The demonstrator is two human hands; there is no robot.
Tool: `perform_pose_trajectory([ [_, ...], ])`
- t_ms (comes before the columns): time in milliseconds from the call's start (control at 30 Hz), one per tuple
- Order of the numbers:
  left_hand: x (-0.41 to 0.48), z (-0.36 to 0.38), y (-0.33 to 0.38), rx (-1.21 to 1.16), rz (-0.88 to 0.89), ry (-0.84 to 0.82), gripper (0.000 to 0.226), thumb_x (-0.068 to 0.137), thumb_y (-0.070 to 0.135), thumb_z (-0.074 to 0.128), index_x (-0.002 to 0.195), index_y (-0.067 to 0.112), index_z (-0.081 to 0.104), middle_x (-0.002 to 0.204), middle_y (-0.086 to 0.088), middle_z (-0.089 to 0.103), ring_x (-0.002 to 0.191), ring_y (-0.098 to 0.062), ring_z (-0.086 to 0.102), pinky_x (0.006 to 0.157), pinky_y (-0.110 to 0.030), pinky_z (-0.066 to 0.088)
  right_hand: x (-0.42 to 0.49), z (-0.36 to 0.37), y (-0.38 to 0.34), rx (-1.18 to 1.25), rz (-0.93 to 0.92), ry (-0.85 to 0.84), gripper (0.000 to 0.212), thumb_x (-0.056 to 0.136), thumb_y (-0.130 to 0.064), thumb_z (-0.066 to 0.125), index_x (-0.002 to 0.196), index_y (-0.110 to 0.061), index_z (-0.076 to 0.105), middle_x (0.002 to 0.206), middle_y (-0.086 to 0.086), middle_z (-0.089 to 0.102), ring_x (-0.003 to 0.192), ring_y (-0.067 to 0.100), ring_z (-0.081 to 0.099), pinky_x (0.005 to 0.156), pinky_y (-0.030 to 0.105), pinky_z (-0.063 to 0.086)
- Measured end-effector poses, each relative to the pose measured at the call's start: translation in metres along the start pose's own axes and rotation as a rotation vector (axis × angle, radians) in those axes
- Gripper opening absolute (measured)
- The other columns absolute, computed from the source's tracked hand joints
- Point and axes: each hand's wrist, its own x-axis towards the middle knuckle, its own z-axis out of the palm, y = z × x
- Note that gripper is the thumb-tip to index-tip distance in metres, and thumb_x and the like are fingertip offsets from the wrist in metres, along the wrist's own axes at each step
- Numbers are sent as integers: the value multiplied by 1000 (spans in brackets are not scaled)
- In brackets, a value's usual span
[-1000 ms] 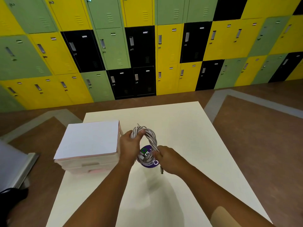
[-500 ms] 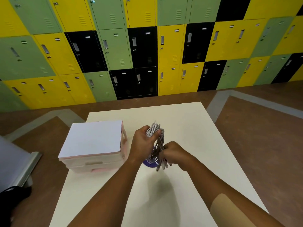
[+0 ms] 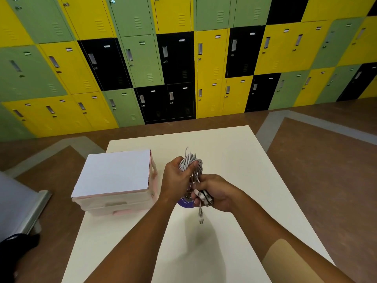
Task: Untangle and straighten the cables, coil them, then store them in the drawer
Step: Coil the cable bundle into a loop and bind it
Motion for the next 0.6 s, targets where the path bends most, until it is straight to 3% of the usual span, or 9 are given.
perform_pose_trajectory([
  [133,2,-2,-6,-20,-24,6,21,87,30,74,82,11,68,64,1,63,57,-6,53,54,-21,45,-1,0,0,-260,-43,38,27,81,14,45,95,2,65,80,15,72,78,34,71,78,48,57],
  [200,1,-3,-8,-12,-30,8,18,88,31,73,80,15,68,61,8,62,56,-3,52,55,-18,43,-1,3,2,-287,-54,82,28,78,14,41,90,2,63,77,14,70,71,30,70,67,40,58],
  [267,1,-4,-7,-24,-39,31,18,89,28,73,79,14,67,57,12,60,54,-2,51,53,-15,41,-2,8,4,-209,-60,122,29,79,11,38,96,3,60,72,15,61,53,24,55,53,29,46],
  [333,3,-6,-8,-25,-38,56,18,89,28,73,81,13,67,58,13,61,54,-1,53,53,-13,41,1,12,7,-103,-77,147,35,81,6,36,107,2,59,66,13,53,46,20,39,53,30,38],
  [433,7,-12,-9,37,-46,93,24,86,38,73,89,15,65,68,10,63,59,-2,57,53,-12,41,1,15,7,-100,-84,121,25,99,-24,44,106,-8,62,59,5,45,47,18,33,54,31,36],
  [500,9,-17,-10,36,-89,138,32,82,46,76,96,21,61,76,8,65,61,-6,58,56,-19,44,0,14,5,-149,-107,147,39,103,-42,43,99,-11,66,57,2,41,49,17,32,53,30,34],
  [600,12,-21,-10,-23,-79,169,37,78,49,78,109,35,62,93,15,67,81,-27,65,71,-34,55,0,10,10,-236,-212,167,36,105,-32,42,94,-9,67,61,4,49,53,20,40,54,27,35],
])
